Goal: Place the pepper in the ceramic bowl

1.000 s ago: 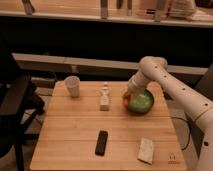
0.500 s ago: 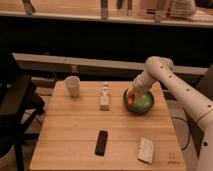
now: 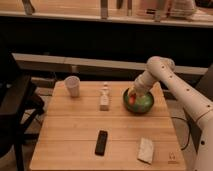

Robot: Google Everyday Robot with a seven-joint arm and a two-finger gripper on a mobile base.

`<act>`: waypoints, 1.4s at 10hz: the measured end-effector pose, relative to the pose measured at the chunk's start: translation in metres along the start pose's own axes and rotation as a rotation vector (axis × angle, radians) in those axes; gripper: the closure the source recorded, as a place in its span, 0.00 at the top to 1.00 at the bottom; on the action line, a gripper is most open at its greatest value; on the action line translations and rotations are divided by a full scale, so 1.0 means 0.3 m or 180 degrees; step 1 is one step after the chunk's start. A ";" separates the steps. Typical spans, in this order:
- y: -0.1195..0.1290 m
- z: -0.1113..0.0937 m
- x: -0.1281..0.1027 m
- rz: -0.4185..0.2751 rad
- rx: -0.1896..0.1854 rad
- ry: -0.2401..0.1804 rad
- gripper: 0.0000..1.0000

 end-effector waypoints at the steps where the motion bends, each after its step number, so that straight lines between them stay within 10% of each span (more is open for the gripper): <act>1: 0.010 0.000 0.001 0.0013 -0.0006 -0.0001 0.00; 14: 0.048 -0.004 0.062 0.0139 -0.0017 0.0026 0.18</act>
